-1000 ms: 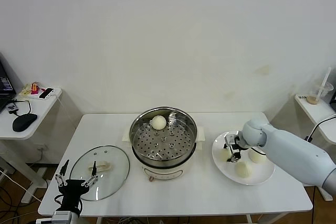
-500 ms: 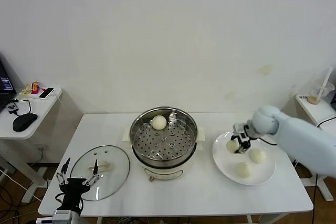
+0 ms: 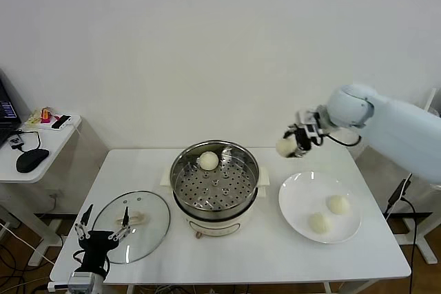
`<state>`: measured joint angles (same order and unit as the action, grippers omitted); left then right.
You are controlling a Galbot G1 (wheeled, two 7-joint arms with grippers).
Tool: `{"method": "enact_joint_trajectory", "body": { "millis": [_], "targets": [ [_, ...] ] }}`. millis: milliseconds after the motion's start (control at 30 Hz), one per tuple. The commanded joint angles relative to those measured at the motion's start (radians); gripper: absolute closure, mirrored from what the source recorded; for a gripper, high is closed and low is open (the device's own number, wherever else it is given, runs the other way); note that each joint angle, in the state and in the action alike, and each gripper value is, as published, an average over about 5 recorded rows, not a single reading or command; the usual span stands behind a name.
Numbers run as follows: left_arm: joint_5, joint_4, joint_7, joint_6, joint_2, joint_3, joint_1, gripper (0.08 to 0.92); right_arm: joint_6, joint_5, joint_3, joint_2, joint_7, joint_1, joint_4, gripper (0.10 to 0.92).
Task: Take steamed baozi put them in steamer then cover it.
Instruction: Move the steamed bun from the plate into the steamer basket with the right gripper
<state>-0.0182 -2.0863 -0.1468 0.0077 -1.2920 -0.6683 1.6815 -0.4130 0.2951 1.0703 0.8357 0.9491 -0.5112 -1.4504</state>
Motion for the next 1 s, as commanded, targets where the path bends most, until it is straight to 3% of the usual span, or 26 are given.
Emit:
{"method": "enact_joint_trajectory", "body": {
  "millis": [33, 367, 1000],
  "targets": [
    [-0.006, 0.003, 0.0, -0.001, 0.0, -0.002, -0.003, 0.177, -0.117, 0.228, 0.092, 0.314, -0.07, -0.09, 0.036, 0.414],
    [-0.01, -0.019, -0.002, -0.004, -0.014, -0.028, 0.009, 0.177, -0.175, 0.25, 0.129, 0.487, -0.118, 0.058, 0.177, 0.414],
    [-0.013, -0.013, -0.002, -0.009, -0.017, -0.029, 0.002, 0.177, -0.19, 0.207, 0.118, 0.612, -0.138, 0.147, 0.353, 0.414]
  ]
}}
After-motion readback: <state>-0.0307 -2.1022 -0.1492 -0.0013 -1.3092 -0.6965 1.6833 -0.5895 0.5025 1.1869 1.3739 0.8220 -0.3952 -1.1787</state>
